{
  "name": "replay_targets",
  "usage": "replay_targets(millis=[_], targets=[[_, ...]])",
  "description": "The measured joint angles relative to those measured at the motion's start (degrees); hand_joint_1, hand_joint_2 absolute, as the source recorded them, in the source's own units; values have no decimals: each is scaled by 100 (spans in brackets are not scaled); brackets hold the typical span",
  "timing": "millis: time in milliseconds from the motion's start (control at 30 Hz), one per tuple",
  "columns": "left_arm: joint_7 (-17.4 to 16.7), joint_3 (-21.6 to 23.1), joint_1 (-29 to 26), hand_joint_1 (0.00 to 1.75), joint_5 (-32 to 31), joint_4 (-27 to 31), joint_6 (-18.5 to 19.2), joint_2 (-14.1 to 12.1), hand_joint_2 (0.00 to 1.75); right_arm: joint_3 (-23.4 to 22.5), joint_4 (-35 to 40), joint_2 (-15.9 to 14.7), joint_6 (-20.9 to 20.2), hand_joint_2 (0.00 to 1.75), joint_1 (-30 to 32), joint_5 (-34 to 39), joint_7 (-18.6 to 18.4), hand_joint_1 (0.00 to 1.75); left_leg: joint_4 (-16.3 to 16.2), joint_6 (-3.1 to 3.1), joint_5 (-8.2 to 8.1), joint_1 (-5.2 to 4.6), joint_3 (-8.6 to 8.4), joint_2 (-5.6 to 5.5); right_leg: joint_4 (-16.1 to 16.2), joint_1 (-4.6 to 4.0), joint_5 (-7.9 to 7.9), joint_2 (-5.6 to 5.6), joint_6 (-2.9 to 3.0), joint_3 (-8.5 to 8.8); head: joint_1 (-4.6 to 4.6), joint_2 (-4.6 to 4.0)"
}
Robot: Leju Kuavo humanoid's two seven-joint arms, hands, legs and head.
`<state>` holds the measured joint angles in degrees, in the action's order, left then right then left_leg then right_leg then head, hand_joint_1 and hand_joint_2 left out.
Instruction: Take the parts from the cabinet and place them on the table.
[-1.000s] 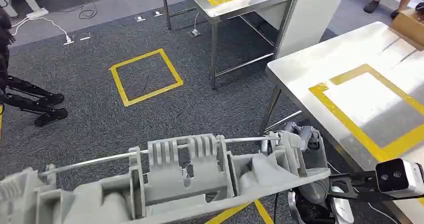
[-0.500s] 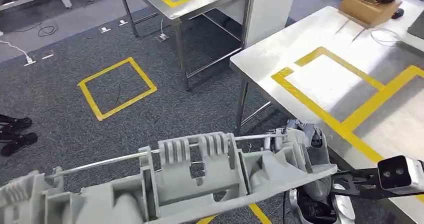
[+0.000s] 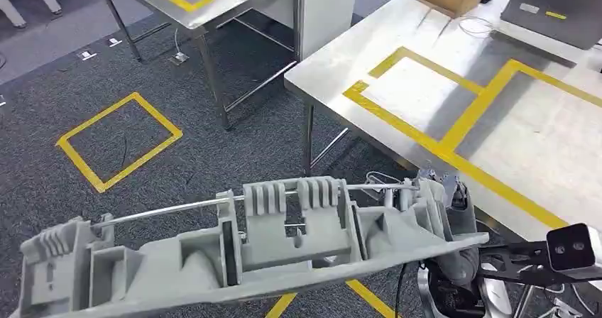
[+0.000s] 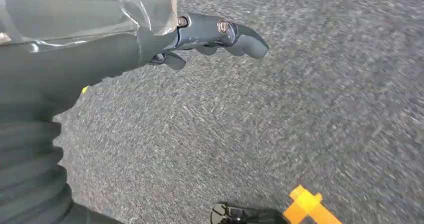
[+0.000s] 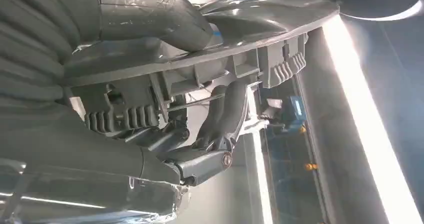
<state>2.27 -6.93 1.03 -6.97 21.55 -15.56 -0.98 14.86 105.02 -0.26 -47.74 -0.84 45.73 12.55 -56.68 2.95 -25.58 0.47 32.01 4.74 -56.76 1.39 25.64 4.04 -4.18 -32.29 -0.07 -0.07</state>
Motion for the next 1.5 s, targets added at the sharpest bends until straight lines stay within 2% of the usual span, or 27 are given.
replay_targets(millis=[67,167,233,267,333,367,433,467,500,533,667,733,767,833,867,900,933,1000,1033,1167,1200,1267,1333,1367,1400,1433,1500], targets=[[2,0,0,0,-28,11,0,-2,175,-7,31,2,0,175,9,0,-4,175,-32,-79,-18,-46,22,93,45,-41,-19,-93,148,0,-15,0],[11,0,19,0,-83,50,15,17,175,-61,83,-7,-4,175,60,7,-9,175,-42,-166,-24,-14,7,226,73,-34,-73,-262,252,-33,-9,0],[13,2,47,0,-125,66,26,26,175,-96,131,-4,-22,175,75,4,-24,175,-418,-232,-349,55,151,-264,72,12,-103,-363,323,-32,-28,0],[13,2,44,0,-149,66,28,24,175,-101,133,7,-26,175,79,7,-24,175,-860,-248,-597,56,335,-387,73,4,-106,-419,330,-37,-35,0],[-7,0,34,0,-188,66,35,24,175,-142,138,22,-44,175,115,4,-61,175,-1788,-264,-957,55,752,-454,69,-24,-118,-555,350,-50,-35,0],[-7,0,34,0,-208,66,35,28,175,-164,144,22,-44,175,143,0,-85,175,-1943,-254,-946,56,827,-456,67,-39,-127,-630,362,-51,-33,0],[-9,0,41,0,-227,72,52,33,175,-188,160,22,-44,175,170,-2,-114,175,-1386,-198,-550,55,562,-486,60,-49,-129,-783,360,-40,-35,0],[-7,-2,48,0,-254,76,77,31,175,-208,188,31,-44,175,178,-2,-122,175,-783,-152,-245,54,262,-564,52,-55,-130,-866,358,-31,-35,0],[-9,-9,54,0,-264,79,105,24,175,-234,218,44,-42,175,177,-4,-129,175,-285,-95,-44,54,22,-731,50,-55,-132,-904,355,-26,-33,0],[-11,-26,64,0,-269,79,118,15,175,-247,227,59,-18,175,178,-2,-140,175,-168,-72,-135,45,-35,-766,39,-99,-149,-918,326,-37,-24,0],[-20,-72,129,0,-280,131,184,24,175,-337,291,72,74,175,256,11,-210,175,-58,-22,-69,8,-34,-693,67,-77,-211,-1042,212,-136,-33,0],[-15,-94,149,0,-291,140,256,46,175,-391,326,70,81,175,262,9,-225,175,21,41,11,49,-37,-639,-238,-89,2,-639,251,-303,-9,0],[-15,-103,144,0,-291,144,277,46,175,-409,326,72,83,175,261,9,-227,175,20,47,15,46,-20,-601,-671,-86,215,-536,280,-500,7,0],[-15,-127,119,0,-291,144,323,46,175,-441,326,70,87,175,299,4,-234,175,15,56,25,34,14,-517,-1670,-63,585,-489,282,-953,4,0],[-15,-142,110,0,-291,144,339,50,175,-457,326,66,87,175,321,-4,-243,175,14,50,30,32,22,-482,-1891,-47,623,-484,238,-1045,2,0],[-15,-144,109,0,-291,144,343,59,175,-468,326,66,90,175,341,-7,-249,175,14,46,32,32,22,-457,-1795,-32,566,-478,187,-975,4,0],[-15,-146,110,0,-291,144,345,68,175,-481,326,63,94,175,352,-9,-254,175,11,43,32,33,19,-436,-1447,-15,425,-466,124,-766,4,0],[-17,-170,123,0,-275,144,348,96,175,-509,352,63,96,175,367,-22,-258,175,-8,6,25,33,13,-412,-249,18,45,-397,27,-109,7,0],[-15,-190,127,0,-269,144,345,98,175,-518,367,61,96,175,373,-26,-258,175,-40,-36,8,0,33,-406,37,4,54,-357,77,15,9,0],[-15,-243,133,0,-269,144,332,116,175,-553,387,63,94,175,432,-37,-262,175,-31,-171,14,15,47,-384,30,-47,7,-411,252,13,-2,0],[-13,-245,136,0,-271,144,332,120,175,-555,409,66,94,175,435,-48,-267,175,-80,-210,-27,47,71,-401,55,25,-16,-420,292,34,-2,0],[-2,-249,137,0,-271,144,332,133,175,-562,420,68,94,175,436,-52,-271,175,-656,-252,-389,59,322,-418,53,4,-11,-425,374,44,-24,0],[-2,-264,124,0,-271,142,334,131,175,-568,420,74,96,175,445,-55,-275,175,-1625,-288,-784,61,801,-423,49,-23,-3,-431,385,41,-24,0],[-2,-278,120,0,-271,140,343,136,175,-568,420,74,101,175,450,-57,-284,175,-1908,-289,-829,62,959,-423,48,-40,1,-438,391,43,-24,0],[-2,-284,114,0,-271,140,345,142,175,-568,420,74,109,175,451,-59,-293,175,-1891,-270,-731,61,982,-424,47,-53,4,-452,394,53,-24,0],[0,-286,114,0,-271,140,348,142,175,-568,420,74,116,175,450,-59,-295,175,-1613,-243,-524,60,872,-424,47,-63,9,-466,399,66,-24,0],[4,-291,117,0,-273,140,363,140,175,-570,422,77,147,175,449,-59,-299,175,-570,-139,17,43,386,-456,48,-94,23,-490,414,105,-24,0]])
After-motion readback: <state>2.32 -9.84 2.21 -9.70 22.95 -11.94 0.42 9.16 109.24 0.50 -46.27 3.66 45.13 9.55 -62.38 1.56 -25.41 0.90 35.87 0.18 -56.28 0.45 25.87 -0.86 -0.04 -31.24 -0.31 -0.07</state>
